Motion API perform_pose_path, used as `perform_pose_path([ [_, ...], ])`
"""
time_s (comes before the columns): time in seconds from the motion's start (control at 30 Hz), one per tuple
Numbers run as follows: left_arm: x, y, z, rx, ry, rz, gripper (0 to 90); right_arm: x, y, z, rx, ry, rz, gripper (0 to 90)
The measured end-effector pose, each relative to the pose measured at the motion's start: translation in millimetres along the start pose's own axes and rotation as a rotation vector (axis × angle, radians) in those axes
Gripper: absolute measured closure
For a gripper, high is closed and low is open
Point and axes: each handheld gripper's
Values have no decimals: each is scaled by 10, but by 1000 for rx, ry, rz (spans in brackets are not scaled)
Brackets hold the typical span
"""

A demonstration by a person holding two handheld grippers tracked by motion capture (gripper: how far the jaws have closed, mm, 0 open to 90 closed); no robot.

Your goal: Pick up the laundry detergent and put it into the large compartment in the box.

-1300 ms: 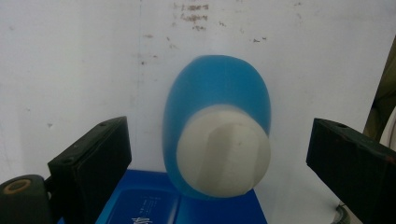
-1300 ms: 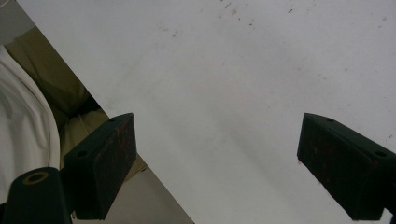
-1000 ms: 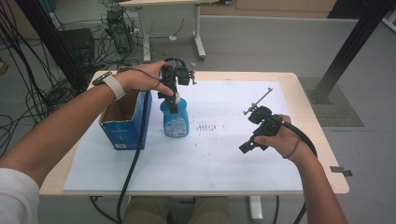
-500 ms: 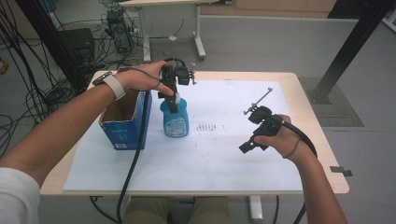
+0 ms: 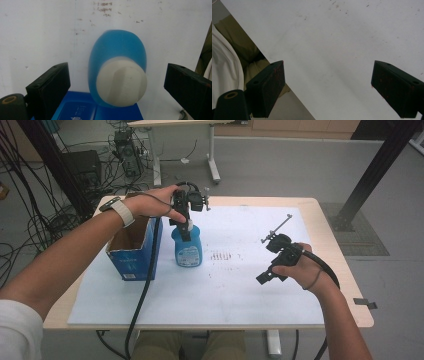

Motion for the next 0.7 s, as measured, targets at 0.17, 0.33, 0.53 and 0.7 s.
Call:
perform_pose_path([
  [0.17,0,0,-2,0,0,-1,71,-1,4,3,1,-1,-1,118],
  [0.33,-12,-2,-9,0,-6,2,71,6,7,1,1,-2,-1,118],
  [0.53,-8,-2,-12,0,-5,-1,71,17,7,0,2,-4,-1,118],
  [0.7,-2,-4,-12,-3,-4,-1,71,18,9,2,3,-4,0,117],
])
Point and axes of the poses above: each handheld gripper's, and its own axes: y roughly backward along the jaws, x roughly out of its underside, z roughly to its left, and after that the axes turned 3 degrees about -z, right-handed
